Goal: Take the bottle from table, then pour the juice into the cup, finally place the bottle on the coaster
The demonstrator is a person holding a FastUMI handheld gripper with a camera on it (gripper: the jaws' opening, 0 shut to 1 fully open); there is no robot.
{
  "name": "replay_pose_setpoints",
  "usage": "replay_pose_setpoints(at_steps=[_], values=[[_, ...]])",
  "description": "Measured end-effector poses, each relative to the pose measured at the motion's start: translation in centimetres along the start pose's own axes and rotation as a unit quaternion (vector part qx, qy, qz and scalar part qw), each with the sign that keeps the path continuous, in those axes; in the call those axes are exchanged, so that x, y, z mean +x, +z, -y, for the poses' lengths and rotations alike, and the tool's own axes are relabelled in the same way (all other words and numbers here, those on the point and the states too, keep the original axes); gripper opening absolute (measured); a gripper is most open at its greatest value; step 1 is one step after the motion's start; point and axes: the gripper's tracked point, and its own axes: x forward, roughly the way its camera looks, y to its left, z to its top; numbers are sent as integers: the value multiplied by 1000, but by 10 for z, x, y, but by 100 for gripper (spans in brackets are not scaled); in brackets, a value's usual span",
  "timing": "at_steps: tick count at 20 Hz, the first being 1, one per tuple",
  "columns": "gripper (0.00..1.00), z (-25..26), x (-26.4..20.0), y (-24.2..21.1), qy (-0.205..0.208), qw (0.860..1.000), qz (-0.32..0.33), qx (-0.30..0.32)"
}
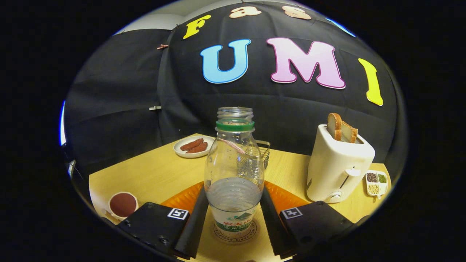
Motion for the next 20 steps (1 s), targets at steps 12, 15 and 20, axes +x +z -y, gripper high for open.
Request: replay_pose_setpoints(at_steps=[12, 15, 20], values=[[99, 8, -5, -11, -15, 1000, -7, -19], [100, 7, -13, -3, -17, 999, 0, -28], [99, -12, -42, -7, -3, 999, -1, -51]])
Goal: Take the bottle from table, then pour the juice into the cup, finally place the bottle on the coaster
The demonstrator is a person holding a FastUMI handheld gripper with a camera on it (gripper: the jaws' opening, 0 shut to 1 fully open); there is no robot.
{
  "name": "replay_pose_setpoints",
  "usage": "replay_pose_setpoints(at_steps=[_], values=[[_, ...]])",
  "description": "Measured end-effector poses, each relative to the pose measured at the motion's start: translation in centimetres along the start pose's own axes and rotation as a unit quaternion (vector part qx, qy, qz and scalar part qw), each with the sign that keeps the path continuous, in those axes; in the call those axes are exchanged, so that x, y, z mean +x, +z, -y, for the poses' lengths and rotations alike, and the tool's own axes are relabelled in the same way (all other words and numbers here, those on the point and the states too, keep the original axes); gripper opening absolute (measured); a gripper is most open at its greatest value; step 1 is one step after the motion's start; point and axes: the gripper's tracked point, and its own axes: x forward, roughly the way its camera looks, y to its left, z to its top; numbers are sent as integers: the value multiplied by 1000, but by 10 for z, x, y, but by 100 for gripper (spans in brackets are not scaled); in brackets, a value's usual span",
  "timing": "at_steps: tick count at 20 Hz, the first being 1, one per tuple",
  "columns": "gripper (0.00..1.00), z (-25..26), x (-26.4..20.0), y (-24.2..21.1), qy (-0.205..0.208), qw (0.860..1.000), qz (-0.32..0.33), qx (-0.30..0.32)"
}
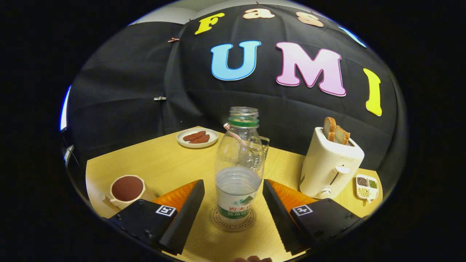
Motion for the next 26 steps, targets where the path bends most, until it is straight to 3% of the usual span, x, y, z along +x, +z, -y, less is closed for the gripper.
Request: replay_pose_setpoints(at_steps=[3, 7, 12, 19, 26], values=[[98, -5, -12, -1, 2, 1000, -7, 2], [98, -7, -47, 40, -12, 999, 34, -18], [98, -2, -114, 104, -62, 993, 83, -51], [98, -1, -218, 163, -128, 986, 102, -7], [98, -13, -292, 176, -191, 975, 111, 6]])
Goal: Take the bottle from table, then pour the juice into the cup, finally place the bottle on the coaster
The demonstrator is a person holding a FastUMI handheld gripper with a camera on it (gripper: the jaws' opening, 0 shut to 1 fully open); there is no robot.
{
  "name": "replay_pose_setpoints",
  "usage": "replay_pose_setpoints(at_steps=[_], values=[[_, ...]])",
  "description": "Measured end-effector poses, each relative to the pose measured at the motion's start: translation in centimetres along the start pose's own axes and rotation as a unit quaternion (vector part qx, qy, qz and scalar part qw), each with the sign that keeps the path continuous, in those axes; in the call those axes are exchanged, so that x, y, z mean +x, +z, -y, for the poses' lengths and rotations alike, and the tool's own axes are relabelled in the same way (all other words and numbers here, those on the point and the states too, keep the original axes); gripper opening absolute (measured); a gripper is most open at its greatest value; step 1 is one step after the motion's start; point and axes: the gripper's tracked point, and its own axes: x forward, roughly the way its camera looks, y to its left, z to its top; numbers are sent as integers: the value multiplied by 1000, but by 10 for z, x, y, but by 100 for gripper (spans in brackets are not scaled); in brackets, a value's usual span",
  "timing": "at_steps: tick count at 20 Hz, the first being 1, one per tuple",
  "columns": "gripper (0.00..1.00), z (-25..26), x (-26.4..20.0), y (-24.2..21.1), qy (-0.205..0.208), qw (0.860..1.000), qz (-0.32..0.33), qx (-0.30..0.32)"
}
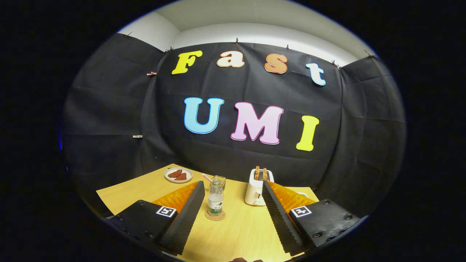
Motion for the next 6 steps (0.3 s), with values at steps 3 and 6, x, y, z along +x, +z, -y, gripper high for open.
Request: replay_pose_setpoints(at_steps=[3, 6], values=[[98, -9, -18, -5, 11, 1000, -5, -10], [98, -10, -21, -6, 18, 1000, -7, -1]])
